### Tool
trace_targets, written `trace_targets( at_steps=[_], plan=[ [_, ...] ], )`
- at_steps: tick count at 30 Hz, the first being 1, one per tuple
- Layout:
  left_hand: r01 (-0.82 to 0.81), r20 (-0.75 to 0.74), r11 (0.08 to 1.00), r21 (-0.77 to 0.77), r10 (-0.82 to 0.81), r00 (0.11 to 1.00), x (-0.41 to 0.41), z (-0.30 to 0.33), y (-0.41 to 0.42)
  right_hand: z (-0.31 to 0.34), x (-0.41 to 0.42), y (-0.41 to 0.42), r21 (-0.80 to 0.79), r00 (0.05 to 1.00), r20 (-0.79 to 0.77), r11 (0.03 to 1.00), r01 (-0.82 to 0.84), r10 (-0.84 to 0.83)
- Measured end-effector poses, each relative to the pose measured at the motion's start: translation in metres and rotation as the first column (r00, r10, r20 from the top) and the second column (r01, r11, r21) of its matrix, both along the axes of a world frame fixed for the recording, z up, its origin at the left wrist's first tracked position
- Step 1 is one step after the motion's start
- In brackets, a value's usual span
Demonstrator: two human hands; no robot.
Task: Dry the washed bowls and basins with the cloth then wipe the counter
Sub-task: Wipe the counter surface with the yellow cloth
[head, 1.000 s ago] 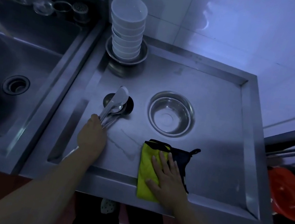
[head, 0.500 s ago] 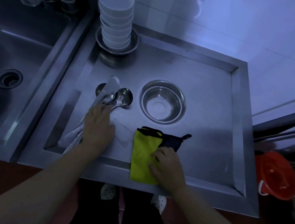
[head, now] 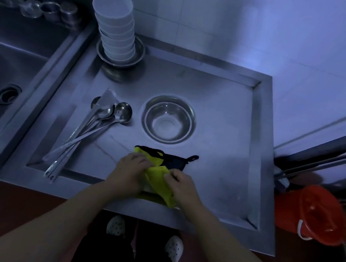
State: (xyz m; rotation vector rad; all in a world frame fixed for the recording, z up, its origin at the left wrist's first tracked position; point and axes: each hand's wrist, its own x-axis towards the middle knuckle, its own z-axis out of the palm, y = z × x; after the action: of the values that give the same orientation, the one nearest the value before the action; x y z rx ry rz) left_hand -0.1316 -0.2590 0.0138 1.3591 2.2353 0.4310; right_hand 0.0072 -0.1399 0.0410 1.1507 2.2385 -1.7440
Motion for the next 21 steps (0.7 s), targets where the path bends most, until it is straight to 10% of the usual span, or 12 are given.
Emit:
trace_targets(
  at_steps=[5,16,21],
  plan=[
    [-0.264,-0.021,0.959,0.099,0.267,0.963,0.031,0.029,0.051,0.037,0.046,0.061,-0.058,0.969,-0.1,0.974,0.221,-0.226],
    [-0.115,-0.013,0.903,0.413,0.132,0.991,0.103,0.114,0.145,0.083,0.144,0.181,0.044,0.859,-0.354,0.911,0.411,-0.37],
    [-0.001,-0.013,0.983,0.186,0.004,1.0,0.147,0.07,0.141,0.054,0.198,0.175,0.124,0.964,-0.159,0.965,0.231,-0.211]
  ],
)
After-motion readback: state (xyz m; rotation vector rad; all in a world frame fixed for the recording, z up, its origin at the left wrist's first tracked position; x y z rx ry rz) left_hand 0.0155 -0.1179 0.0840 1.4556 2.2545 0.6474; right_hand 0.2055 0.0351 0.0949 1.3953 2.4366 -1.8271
